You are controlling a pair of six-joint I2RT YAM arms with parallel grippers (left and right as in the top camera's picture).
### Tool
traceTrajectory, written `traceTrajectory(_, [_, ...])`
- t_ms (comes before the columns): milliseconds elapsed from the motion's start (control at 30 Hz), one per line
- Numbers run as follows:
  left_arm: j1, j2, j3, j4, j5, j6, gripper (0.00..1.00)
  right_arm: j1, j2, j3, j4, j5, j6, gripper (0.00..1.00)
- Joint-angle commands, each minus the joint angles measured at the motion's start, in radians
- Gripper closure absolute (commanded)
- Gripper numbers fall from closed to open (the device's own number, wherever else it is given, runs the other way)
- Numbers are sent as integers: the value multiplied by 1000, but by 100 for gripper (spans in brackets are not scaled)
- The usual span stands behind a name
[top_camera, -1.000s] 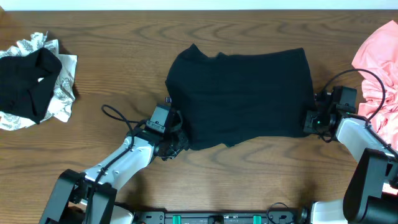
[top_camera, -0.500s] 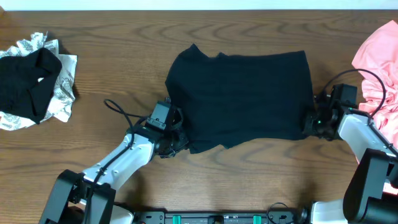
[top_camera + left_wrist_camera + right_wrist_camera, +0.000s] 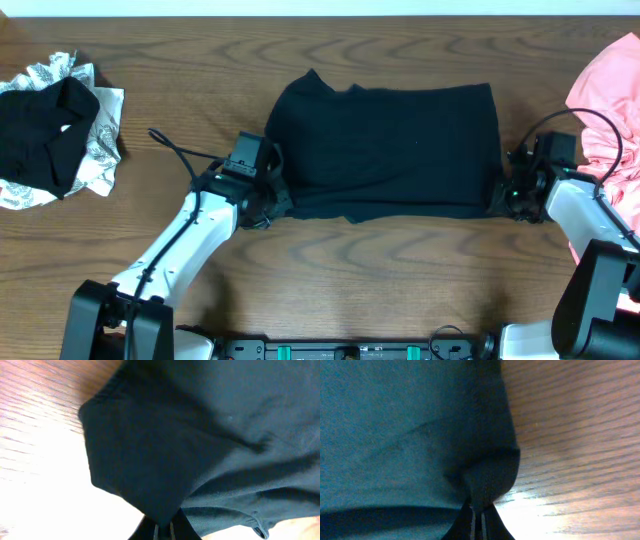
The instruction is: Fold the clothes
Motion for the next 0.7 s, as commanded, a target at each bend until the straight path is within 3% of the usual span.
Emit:
traceTrajectory(0, [24,11,14,-7,-35,42,94,-1,5,53,-21,12,22,99])
traceTrajectory(667, [40,11,90,82,-70,71,94,0,5,104,13,11,66,99])
